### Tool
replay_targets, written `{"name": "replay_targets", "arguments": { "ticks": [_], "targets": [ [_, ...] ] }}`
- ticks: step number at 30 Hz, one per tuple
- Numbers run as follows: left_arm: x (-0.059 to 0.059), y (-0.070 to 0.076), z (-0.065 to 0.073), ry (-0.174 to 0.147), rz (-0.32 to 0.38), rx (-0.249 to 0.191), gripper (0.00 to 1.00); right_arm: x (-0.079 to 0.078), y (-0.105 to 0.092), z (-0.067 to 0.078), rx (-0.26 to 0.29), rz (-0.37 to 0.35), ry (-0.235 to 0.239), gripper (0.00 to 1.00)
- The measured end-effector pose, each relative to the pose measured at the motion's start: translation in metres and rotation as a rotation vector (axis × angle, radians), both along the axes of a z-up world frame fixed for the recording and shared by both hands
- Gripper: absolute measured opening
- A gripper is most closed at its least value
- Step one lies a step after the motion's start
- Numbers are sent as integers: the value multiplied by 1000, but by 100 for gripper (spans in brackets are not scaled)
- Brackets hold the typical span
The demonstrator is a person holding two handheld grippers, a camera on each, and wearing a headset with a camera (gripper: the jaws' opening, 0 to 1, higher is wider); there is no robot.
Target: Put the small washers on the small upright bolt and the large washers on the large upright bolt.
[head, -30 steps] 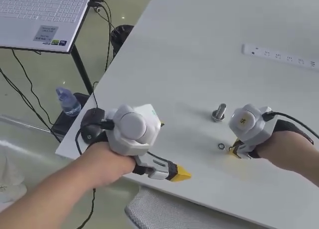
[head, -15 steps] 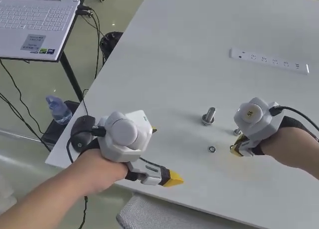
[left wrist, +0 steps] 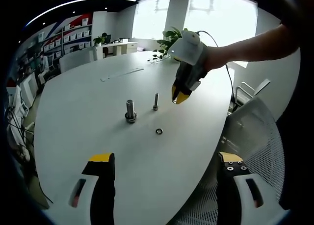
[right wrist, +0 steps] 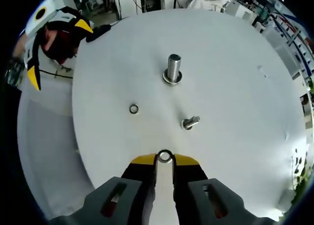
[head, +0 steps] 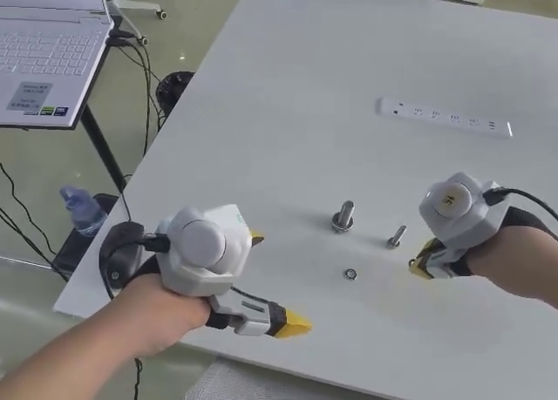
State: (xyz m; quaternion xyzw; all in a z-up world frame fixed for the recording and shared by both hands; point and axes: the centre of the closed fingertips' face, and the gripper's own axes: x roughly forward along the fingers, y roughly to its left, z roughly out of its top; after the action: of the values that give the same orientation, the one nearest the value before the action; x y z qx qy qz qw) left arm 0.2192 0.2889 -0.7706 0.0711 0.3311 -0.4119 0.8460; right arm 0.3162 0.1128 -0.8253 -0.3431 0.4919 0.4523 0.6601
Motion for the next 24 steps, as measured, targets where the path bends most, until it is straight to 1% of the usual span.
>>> {"name": "replay_targets", "arguments": {
  "ticks": [4, 10, 12, 14, 17, 24],
  "targets": [
    [0, -1, -1, 5, -4, 5, 85, 5, -3, 5, 5, -13, 5, 12],
    [0, 0, -3, 11, -7, 9, 85, 14, 1, 11, 25, -32, 7, 12],
    [0, 0, -4, 13, -8, 12, 85, 16, 2, 13, 30, -28, 4, 12],
    [2, 0, -3, -1, -9, 11, 82, 20, 4, 14, 30, -25, 0, 12],
    [4, -1, -1, 0, 2, -10, 83, 25, 6, 17, 27, -20, -7, 12],
    [5, 1, -1, 1, 6, -5, 84, 35, 11, 24, 20, 4, -21, 12]
  ]
}}
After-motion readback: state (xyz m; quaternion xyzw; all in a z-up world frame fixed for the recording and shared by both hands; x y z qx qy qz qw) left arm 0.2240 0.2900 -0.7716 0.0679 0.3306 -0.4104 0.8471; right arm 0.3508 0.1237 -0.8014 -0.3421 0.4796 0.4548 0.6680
